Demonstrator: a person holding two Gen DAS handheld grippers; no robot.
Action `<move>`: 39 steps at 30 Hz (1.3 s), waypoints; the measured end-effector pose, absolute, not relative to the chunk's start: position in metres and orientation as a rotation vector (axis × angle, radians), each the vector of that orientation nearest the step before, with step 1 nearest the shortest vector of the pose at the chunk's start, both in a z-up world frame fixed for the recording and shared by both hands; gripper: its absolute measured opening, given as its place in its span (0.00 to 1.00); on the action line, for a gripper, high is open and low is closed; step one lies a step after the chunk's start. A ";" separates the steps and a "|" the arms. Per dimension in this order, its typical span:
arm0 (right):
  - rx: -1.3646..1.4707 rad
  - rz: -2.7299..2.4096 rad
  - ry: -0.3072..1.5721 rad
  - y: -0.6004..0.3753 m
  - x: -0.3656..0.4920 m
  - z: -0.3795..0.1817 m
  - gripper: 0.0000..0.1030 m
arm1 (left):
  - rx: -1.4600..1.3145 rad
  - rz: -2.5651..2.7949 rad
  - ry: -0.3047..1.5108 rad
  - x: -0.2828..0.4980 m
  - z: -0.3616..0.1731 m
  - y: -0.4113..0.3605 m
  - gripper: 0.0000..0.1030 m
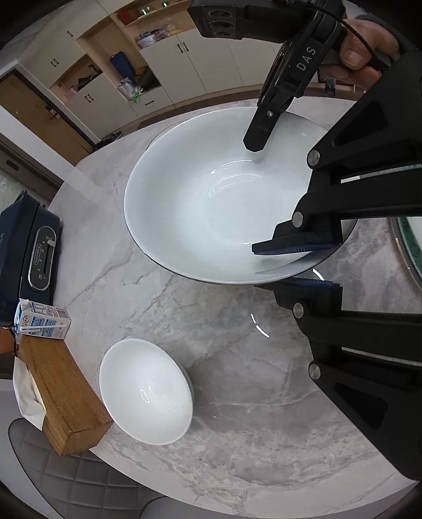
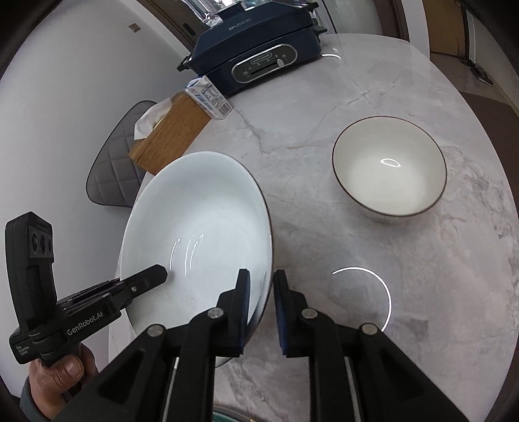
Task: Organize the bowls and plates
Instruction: 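Lift the large white bowl with both grippers and carry it over the plates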
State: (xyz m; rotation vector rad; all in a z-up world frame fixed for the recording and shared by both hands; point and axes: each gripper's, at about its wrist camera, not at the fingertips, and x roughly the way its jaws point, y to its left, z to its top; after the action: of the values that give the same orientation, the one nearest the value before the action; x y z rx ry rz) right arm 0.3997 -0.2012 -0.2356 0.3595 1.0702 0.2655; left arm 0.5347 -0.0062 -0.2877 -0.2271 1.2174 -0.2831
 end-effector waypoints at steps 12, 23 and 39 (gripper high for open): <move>0.348 0.263 1.106 -0.188 0.270 -0.220 0.18 | -0.213 -0.377 1.215 0.390 -0.269 -0.005 0.12; 0.342 0.218 1.189 -0.173 0.183 -0.248 0.18 | -0.181 -0.433 1.301 0.301 -0.302 -0.006 0.12; 0.348 0.173 1.249 -0.163 0.148 -0.285 0.17 | -0.149 -0.438 1.417 0.269 -0.354 -0.002 0.11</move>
State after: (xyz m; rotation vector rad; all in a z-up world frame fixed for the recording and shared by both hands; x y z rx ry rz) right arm 0.1476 -0.1626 -0.2854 0.3476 1.2491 0.1734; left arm 0.2691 -0.0022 -0.3540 -0.1494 1.4168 -0.4382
